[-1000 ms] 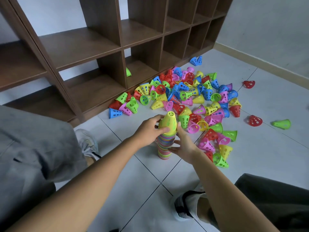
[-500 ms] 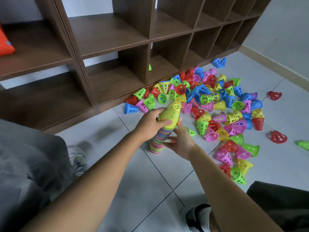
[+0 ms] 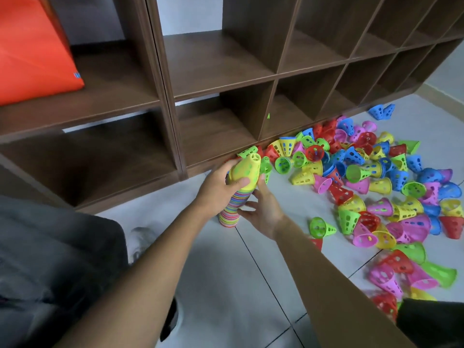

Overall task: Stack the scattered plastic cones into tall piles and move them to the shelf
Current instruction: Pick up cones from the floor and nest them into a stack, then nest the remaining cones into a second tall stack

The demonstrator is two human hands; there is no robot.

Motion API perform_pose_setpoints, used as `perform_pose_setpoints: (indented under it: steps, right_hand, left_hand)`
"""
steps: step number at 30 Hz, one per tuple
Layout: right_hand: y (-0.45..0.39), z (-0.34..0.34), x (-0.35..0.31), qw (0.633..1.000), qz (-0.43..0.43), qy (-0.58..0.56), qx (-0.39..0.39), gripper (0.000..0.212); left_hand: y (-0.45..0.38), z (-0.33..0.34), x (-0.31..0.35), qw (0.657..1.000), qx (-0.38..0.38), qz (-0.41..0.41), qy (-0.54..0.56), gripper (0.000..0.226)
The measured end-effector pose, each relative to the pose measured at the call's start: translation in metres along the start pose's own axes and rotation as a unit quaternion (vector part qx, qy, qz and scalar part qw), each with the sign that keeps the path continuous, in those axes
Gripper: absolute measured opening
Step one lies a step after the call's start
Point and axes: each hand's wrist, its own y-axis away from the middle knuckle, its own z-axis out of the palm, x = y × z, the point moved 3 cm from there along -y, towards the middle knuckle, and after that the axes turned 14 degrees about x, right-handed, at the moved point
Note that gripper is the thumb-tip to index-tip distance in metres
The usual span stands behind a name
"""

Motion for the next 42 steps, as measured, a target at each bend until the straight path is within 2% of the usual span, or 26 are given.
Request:
perform_pose_setpoints:
  steps: [3, 7, 14, 23, 27, 31, 34, 38, 42]
  right_hand:
    - [-0.011, 0.027, 0.002, 1.0, -0.003, 0.009, -0.017, 0.055]
    - [-0.028, 0.059, 0.001, 0.999, 0.006, 0.017, -0.036, 0.062]
    - [-0.052, 0.108, -0.008, 0.996, 0.002, 0.048, -0.076, 0.062]
    - [-0.071, 0.144, -0.014, 0.993, 0.009, 0.067, -0.1, 0.056]
    - [-0.069, 0.144, -0.014, 0.991, 0.005, 0.098, -0.096, 0.052]
    - [-0.059, 0.138, -0.015, 0.987, 0.029, 0.137, -0.08, 0.057]
    - [-0.053, 0.121, -0.016, 0.984, 0.031, 0.168, -0.045, 0.048]
    - [-0.042, 0.08, -0.014, 0.982, 0.02, 0.19, 0.013, 0.039]
    - [-0.024, 0.029, -0.015, 0.976, 0.009, 0.209, 0.066, 0.031]
  left_hand:
    - [-0.01, -0.022, -0.009, 0.999, 0.034, -0.029, 0.025, 0.049]
    - [-0.027, -0.046, -0.024, 0.995, 0.062, -0.055, 0.049, 0.055]
    - [-0.056, -0.08, -0.04, 0.99, 0.13, -0.038, 0.027, 0.048]
    - [-0.084, -0.102, -0.053, 0.981, 0.185, -0.048, 0.022, 0.056]
    - [-0.08, -0.1, -0.055, 0.969, 0.24, -0.043, 0.023, 0.047]
    - [-0.067, -0.101, -0.054, 0.942, 0.334, -0.035, -0.019, 0.041]
    - [-0.055, -0.102, -0.045, 0.924, 0.379, -0.007, -0.054, 0.028]
    - [-0.037, -0.09, -0.033, 0.927, 0.371, 0.024, -0.045, 0.019]
    - [-0.019, -0.058, -0.02, 0.953, 0.303, 0.0, -0.022, 0.016]
